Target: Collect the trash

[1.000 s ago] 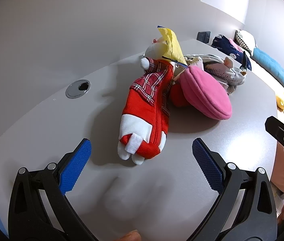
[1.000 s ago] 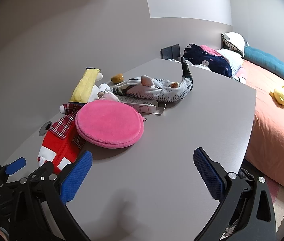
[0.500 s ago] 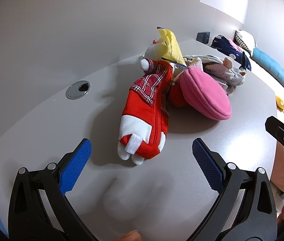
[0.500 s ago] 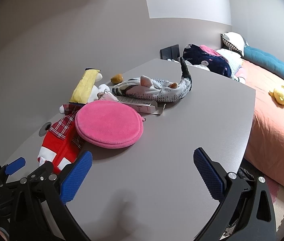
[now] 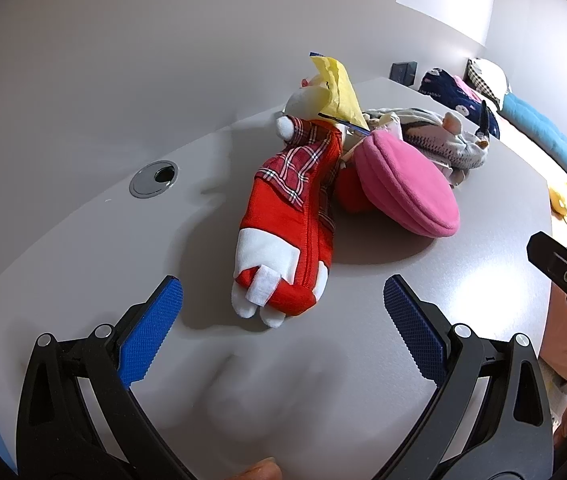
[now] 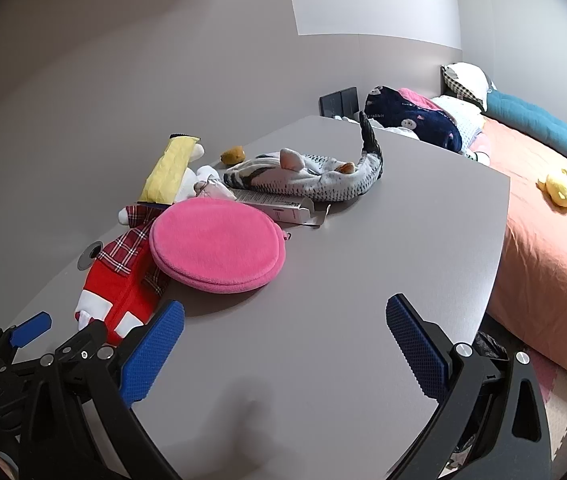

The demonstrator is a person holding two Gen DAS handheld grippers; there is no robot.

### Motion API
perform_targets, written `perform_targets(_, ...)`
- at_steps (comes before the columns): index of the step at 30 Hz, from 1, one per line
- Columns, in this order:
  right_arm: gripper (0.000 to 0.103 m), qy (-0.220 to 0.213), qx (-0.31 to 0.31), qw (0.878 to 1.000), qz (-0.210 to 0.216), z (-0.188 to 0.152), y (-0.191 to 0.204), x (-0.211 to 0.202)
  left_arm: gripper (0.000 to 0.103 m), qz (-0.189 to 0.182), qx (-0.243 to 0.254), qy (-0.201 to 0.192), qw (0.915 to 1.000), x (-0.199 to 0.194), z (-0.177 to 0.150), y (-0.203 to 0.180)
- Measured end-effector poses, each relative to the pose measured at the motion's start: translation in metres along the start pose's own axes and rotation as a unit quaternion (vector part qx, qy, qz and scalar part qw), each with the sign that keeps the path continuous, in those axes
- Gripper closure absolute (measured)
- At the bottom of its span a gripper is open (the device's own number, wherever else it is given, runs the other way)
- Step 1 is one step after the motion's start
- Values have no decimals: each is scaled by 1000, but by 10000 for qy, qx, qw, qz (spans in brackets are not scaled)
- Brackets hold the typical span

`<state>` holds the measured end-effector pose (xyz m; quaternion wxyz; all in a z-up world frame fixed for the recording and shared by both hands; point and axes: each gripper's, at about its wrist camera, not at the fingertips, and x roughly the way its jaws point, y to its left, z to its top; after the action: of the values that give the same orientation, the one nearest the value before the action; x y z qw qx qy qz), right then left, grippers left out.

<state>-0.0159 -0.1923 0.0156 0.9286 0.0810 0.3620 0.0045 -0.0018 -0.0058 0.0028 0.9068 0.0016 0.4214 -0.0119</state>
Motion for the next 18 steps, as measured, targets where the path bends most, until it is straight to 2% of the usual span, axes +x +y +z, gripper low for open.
perform_targets(8,2,79,-102,9999,34,4,3,6,6,66,27,52,10000,4,0,3)
perform_targets(14,2,88,-241,9996,90,16,12,13,6,94,-187,53,9998,7,8,18)
perform_targets(18,2,120,-385,9989,233,25,19,19,6,149,-157,88,9997,14,16,22)
